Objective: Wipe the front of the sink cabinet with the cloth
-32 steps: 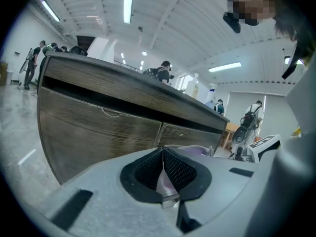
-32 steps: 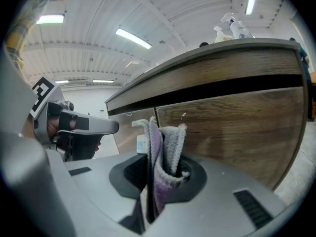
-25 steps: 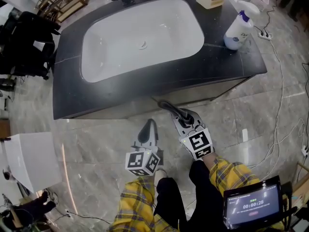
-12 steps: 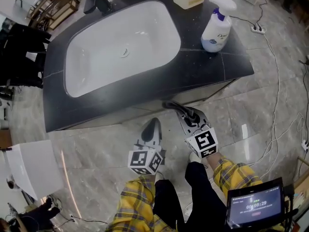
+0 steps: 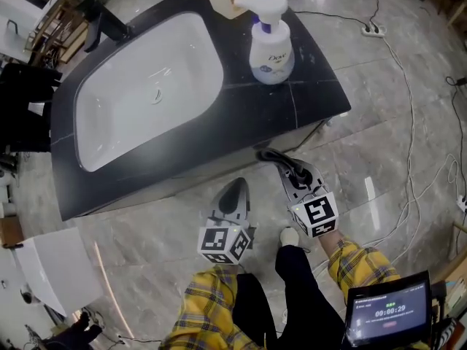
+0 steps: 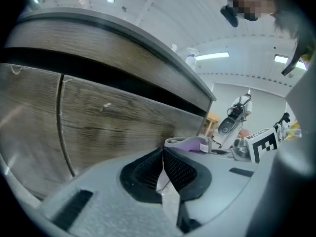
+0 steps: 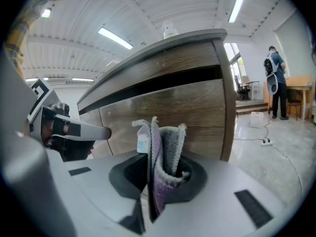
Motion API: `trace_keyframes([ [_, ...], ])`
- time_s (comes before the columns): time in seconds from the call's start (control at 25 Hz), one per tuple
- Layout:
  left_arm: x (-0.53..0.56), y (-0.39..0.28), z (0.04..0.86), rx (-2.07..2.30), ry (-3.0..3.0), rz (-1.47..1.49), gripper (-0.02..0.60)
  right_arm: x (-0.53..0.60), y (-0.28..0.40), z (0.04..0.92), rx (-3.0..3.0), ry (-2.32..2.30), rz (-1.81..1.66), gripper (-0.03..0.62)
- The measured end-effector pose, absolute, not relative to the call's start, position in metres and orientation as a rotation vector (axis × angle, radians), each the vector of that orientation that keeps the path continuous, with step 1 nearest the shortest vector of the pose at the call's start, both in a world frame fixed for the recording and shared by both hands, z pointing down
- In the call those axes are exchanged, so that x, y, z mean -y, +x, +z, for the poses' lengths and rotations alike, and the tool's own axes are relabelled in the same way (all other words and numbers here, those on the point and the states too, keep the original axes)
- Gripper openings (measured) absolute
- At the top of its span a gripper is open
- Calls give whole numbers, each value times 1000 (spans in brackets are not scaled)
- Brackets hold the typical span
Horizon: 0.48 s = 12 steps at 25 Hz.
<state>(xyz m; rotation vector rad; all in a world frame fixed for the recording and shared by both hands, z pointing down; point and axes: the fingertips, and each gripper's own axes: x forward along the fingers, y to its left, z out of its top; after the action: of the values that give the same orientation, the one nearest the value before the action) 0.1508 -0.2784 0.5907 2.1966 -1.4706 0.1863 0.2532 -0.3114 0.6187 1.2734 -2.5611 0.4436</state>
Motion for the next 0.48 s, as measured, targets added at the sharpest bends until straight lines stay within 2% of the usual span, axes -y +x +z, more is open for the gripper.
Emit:
trace_keyframes([
  [0.48, 302, 232, 595, 1338, 2280, 215, 6, 329, 329, 623, 2500, 1442, 508, 44],
])
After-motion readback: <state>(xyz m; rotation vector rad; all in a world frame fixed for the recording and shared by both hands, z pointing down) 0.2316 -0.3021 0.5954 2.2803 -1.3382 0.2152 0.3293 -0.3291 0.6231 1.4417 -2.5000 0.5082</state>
